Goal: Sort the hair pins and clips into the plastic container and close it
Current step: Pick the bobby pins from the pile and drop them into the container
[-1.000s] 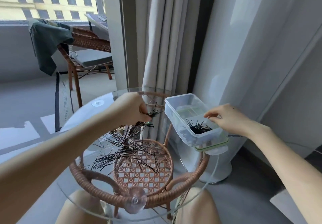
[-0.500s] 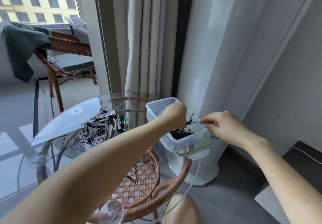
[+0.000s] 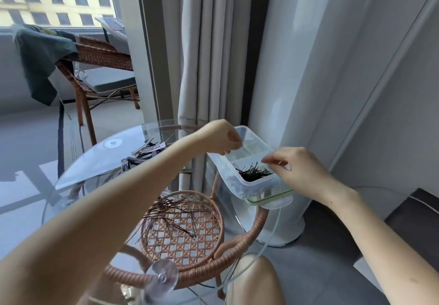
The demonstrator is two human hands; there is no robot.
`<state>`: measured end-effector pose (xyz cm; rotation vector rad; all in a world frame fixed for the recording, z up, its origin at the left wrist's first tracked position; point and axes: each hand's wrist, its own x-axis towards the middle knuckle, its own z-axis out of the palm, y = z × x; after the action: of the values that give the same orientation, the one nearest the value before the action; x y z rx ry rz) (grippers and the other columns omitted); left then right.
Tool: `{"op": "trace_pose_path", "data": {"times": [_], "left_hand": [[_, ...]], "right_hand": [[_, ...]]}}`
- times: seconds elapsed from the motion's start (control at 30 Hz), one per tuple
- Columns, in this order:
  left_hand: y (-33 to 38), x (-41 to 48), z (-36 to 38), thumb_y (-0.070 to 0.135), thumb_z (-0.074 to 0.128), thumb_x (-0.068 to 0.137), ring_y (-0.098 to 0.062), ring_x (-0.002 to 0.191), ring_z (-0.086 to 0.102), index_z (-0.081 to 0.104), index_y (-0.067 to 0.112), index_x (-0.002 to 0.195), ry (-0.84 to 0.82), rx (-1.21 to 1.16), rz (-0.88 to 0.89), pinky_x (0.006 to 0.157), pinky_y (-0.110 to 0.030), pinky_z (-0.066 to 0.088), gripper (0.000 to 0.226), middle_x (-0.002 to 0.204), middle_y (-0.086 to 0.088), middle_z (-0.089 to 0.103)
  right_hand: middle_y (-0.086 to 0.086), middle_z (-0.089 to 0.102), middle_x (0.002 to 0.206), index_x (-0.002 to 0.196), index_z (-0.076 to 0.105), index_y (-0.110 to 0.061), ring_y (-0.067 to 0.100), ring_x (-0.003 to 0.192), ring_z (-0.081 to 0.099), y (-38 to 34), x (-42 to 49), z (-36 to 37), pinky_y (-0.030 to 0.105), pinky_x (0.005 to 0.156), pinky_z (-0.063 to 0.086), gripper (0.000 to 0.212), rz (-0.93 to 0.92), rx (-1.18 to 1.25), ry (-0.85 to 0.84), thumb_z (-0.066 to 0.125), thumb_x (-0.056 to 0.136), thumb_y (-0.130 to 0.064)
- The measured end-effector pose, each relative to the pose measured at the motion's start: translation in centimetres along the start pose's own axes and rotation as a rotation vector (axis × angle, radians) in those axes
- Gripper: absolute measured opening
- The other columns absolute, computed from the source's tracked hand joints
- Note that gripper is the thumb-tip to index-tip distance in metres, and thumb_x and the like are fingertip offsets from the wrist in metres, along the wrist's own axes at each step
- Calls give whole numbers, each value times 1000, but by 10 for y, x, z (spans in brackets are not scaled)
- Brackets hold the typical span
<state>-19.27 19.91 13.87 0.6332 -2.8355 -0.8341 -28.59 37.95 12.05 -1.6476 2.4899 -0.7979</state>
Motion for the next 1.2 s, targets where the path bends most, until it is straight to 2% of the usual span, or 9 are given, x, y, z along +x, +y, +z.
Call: {"op": "trace_pose_path", "data": {"times": [0.17, 0.33, 0.47, 0.6, 0.7, 0.83, 1.0, 1.1, 1.2], "left_hand": [[-77, -71, -20, 21, 57, 89, -19, 83, 65, 70, 10, 104, 251, 2, -114, 80, -28, 53, 23, 100, -8, 72], [-132, -156, -4, 39, 58, 84, -17, 101, 59, 63, 18, 115, 187, 163, -338, 92, -32, 50, 38, 122, -6, 62], [-159, -200, 24, 77, 33, 67, -26, 132, 33, 25, 25, 144, 66, 344, -574, 110, -40, 30, 93, 146, -9, 33], [-172, -194, 60, 90, -5, 56, -32, 145, -7, -7, 26, 147, 138, 313, -582, 116, -43, -8, 112, 157, -11, -5], [-172, -174, 66, 88, -13, 52, -31, 144, -12, -14, 23, 146, 180, 302, -545, 116, -41, -10, 114, 156, -12, -11], [-164, -155, 66, 66, 17, 84, -26, 145, -3, -6, 14, 147, 208, 238, -442, 118, -36, -5, 85, 157, -14, 0], [-147, -169, 64, 32, 38, 97, -22, 131, 43, 19, 8, 145, 405, 24, -272, 105, -27, 33, 57, 143, -10, 43], [-141, -182, 57, 28, 42, 96, -15, 119, 52, 32, 12, 140, 433, -113, -239, 94, -18, 37, 48, 132, -4, 56], [-154, -199, 42, 46, 49, 88, -12, 122, 47, 50, 19, 128, 423, -55, -251, 101, -25, 35, 49, 132, 0, 54]], "right_hand": [[-1, 63, 120, 121, 60, -15, 10, 110, 57, -50, -18, 52, 17, 97, 42, 32, -127, 235, -91, 57, 90, -23], [1, 10, 158, 149, 10, -18, 15, 146, 5, -60, -23, 116, 31, 117, 7, 100, -30, -111, -417, 52, 73, -69], [8, -10, 157, 148, -10, -15, 21, 144, -13, -73, -20, 153, 35, 114, -10, 123, 101, -26, -356, 11, 52, -89], [15, -6, 157, 147, -7, -10, 26, 145, -8, -83, 21, 187, 39, 117, -10, 124, 164, -31, -205, -20, 51, -86], [16, 4, 157, 148, 2, -7, 26, 146, -1, -98, 49, 197, 37, 117, -7, 89, 181, -37, -222, 3, 83, -69], [10, 12, 157, 148, 10, -7, 21, 146, 6, -121, 43, 202, 29, 116, -2, 59, 80, 97, -248, 20, 100, -41], [3, 27, 153, 147, 20, -15, 18, 144, 18, -127, 10, 192, 31, 117, 9, 52, 36, 329, -294, 28, 100, -35], [1, 45, 143, 143, 31, -18, 11, 133, 39, -119, -2, 169, 34, 114, 29, 50, 27, 468, -384, 39, 97, -37], [-6, 48, 140, 140, 37, -20, 9, 128, 43, -101, -14, 146, 33, 111, 33, 70, -69, 132, -304, 53, 82, -57]]}}
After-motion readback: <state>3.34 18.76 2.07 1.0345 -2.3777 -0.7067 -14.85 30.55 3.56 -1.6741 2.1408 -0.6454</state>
